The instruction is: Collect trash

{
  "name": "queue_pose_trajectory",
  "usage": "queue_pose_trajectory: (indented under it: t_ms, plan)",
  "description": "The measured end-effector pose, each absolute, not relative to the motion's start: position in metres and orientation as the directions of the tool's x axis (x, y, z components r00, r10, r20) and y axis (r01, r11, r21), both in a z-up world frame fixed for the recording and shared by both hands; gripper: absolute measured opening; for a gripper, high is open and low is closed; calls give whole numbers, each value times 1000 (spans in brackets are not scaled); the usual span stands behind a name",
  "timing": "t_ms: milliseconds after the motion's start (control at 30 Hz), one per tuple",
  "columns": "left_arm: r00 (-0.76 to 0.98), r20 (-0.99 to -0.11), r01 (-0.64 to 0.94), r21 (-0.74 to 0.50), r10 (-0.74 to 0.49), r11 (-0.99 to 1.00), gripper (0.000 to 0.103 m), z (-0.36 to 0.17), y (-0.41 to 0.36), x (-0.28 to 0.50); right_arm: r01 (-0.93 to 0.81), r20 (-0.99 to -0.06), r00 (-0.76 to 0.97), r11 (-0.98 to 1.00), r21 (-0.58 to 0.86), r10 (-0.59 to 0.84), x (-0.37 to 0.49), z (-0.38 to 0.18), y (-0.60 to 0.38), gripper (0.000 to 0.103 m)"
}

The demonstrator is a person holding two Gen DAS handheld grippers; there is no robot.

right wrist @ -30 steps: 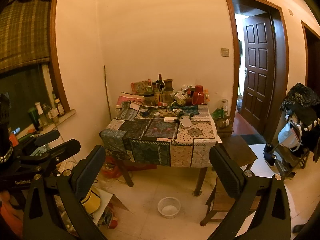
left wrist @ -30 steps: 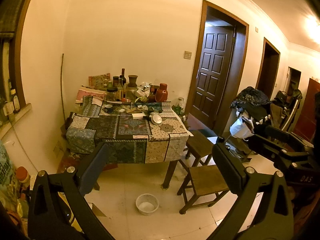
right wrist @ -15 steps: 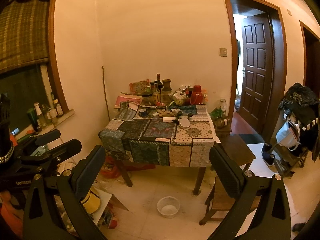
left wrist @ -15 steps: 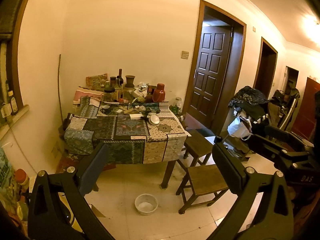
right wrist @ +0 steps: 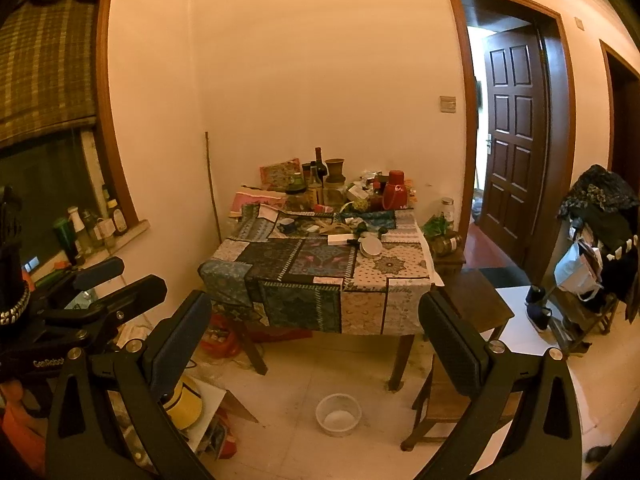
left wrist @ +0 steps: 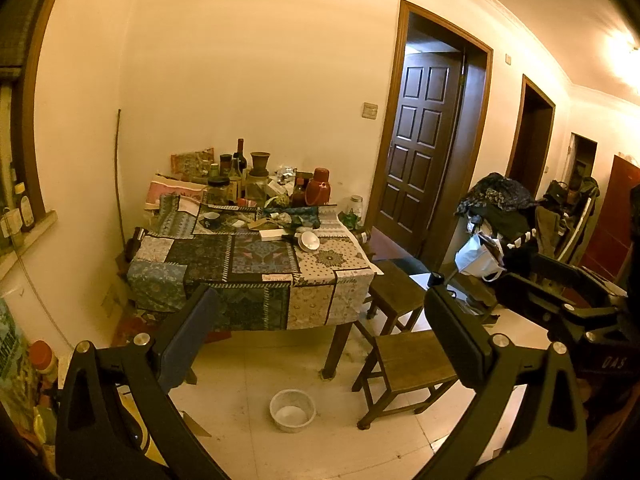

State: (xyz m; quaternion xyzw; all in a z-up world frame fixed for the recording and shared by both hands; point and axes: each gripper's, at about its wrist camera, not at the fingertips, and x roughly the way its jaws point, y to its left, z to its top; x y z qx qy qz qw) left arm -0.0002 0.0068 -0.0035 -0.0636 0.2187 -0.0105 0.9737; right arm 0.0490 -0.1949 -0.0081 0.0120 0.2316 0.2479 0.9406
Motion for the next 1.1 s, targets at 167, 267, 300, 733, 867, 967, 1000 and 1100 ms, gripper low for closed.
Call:
queue_pose_trajectory:
  t_ms: [167, 267, 300, 733, 867, 967, 1000, 1100]
  plan:
    - [904, -425, -7, -130, -49, 992, 103, -4, 6, -1, -461, -431, 769, 877, 136, 472, 50, -8, -193, 103]
    - [904, -424, -7, -127, -48, 992, 103, -5, 7, -1, -463, -431, 768, 876, 139, 474, 49, -8, -193, 103]
    - [904, -425, -7, -129, -49, 992, 103, -5, 8, -1, -462, -431, 769, 876, 137, 473, 49, -8, -192, 103]
    - [898, -439, -26, -120, -30, 992, 103, -2, 4, 14, -470, -431, 763, 872, 141, 481, 50, -9, -190, 103]
    - [898, -440, -42, -119, -15, 992, 103, -5, -2, 21, -477, -427, 761, 868, 141, 488, 53, -9, -191, 103]
    - [898, -440, -53, -117, -4, 992, 103, -6, -8, 27, -483, -428, 756, 864, 146, 495, 61, -10, -194, 103]
    - [897, -441, -59, -118, 1, 991, 103, -7, -10, 30, -484, -428, 755, 863, 148, 497, 62, -10, -195, 103]
    - [897, -441, -76, -121, 14, 990, 103, -7, -14, 37, -485, -425, 756, 862, 148, 498, 68, -12, -199, 103]
